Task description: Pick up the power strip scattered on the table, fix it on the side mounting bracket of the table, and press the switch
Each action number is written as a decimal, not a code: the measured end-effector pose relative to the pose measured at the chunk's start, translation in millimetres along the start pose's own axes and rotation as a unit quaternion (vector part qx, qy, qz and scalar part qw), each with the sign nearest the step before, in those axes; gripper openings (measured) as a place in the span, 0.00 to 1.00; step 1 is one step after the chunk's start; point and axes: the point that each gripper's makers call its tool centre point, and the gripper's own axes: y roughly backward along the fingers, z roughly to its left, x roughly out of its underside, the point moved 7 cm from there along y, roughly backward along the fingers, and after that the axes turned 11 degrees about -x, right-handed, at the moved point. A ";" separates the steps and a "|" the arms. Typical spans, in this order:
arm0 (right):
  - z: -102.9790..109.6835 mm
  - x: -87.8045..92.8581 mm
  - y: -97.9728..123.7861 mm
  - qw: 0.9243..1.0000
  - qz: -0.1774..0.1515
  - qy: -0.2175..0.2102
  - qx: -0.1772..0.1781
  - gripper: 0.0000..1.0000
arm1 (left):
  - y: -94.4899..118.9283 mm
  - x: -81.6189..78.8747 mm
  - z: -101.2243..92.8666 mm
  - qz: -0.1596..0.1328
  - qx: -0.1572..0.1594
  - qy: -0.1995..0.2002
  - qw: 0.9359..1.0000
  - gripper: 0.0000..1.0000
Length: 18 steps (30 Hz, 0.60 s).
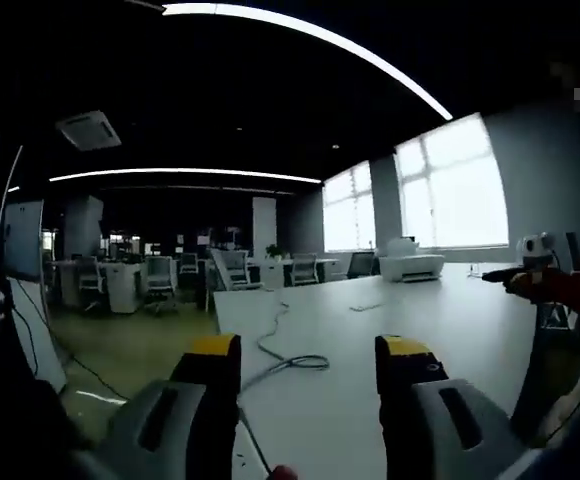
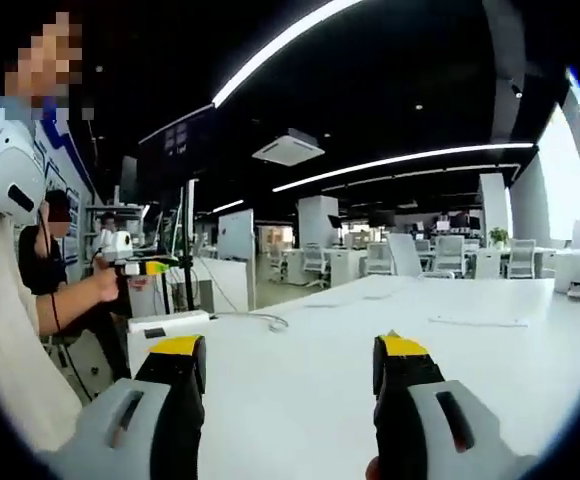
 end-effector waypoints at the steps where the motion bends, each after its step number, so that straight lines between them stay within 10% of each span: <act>1: -1.2 -0.2 3.0 1.000 -0.004 0.000 0.009 0.64 | 2.3 0.3 -1.3 -0.002 -0.008 -0.001 1.000 0.58; 18: 0.8 6.4 46.0 0.996 -0.042 -0.024 0.079 0.64 | 19.6 45.2 -19.7 0.004 -0.056 0.039 0.998 0.59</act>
